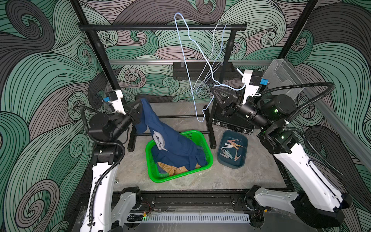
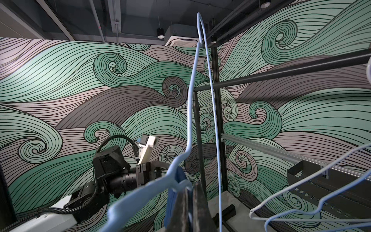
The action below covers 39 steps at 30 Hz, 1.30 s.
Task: Remove the clothespins securing t-shirts to the hanger
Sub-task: Place the T-shirt in the basket.
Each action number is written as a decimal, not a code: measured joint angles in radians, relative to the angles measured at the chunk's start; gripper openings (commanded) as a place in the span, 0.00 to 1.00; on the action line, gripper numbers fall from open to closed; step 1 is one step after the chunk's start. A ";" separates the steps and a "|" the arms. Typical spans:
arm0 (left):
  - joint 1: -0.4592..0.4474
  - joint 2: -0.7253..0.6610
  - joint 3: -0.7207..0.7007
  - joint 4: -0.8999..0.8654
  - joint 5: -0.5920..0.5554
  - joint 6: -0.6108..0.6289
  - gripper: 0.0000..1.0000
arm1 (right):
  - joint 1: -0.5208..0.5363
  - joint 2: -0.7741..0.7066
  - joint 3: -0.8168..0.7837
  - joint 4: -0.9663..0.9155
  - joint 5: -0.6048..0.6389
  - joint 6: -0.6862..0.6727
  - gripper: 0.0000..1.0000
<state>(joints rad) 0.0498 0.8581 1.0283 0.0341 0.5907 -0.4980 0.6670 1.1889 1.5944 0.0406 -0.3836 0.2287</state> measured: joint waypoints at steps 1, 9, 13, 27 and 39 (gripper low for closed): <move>-0.034 -0.020 -0.055 -0.008 -0.008 0.001 0.00 | 0.000 -0.002 -0.006 -0.001 -0.002 0.000 0.00; -0.400 -0.015 -0.240 -0.098 -0.135 0.021 0.00 | -0.004 -0.011 -0.063 0.001 -0.010 0.014 0.00; -0.536 0.037 -0.310 -0.114 -0.214 0.025 0.07 | -0.004 -0.017 -0.083 0.000 -0.013 0.018 0.00; -0.718 0.063 -0.330 -0.288 -0.465 0.064 0.73 | -0.004 -0.094 -0.172 -0.081 -0.013 0.003 0.00; -0.731 -0.202 -0.150 -0.504 -0.649 0.353 0.82 | 0.017 -0.159 -0.284 -0.299 -0.006 0.014 0.00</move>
<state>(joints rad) -0.6815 0.6563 0.8780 -0.4698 -0.0582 -0.1452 0.6842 1.0302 1.3106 -0.2584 -0.3901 0.2428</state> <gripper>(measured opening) 0.800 0.052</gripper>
